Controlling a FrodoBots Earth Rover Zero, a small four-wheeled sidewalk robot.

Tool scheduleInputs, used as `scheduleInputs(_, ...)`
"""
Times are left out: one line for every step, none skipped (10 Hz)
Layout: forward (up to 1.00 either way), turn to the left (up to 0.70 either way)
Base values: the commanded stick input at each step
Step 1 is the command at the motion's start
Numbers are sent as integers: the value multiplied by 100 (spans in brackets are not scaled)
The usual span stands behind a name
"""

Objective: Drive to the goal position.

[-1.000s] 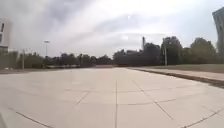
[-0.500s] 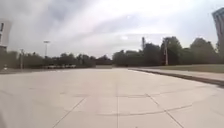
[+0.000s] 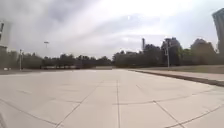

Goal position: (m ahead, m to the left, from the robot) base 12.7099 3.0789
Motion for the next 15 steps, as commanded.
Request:
scheduleInputs(70,0)
scheduleInputs(70,0)
scheduleInputs(70,0)
scheduleInputs(70,0)
scheduleInputs(70,0)
scheduleInputs(70,3)
scheduleInputs(70,11)
scheduleInputs(70,16)
scheduleInputs(70,16)
scheduleInputs(70,15)
scheduleInputs(70,13)
scheduleInputs(70,12)
scheduleInputs(70,12)
scheduleInputs(70,13)
scheduleInputs(70,14)
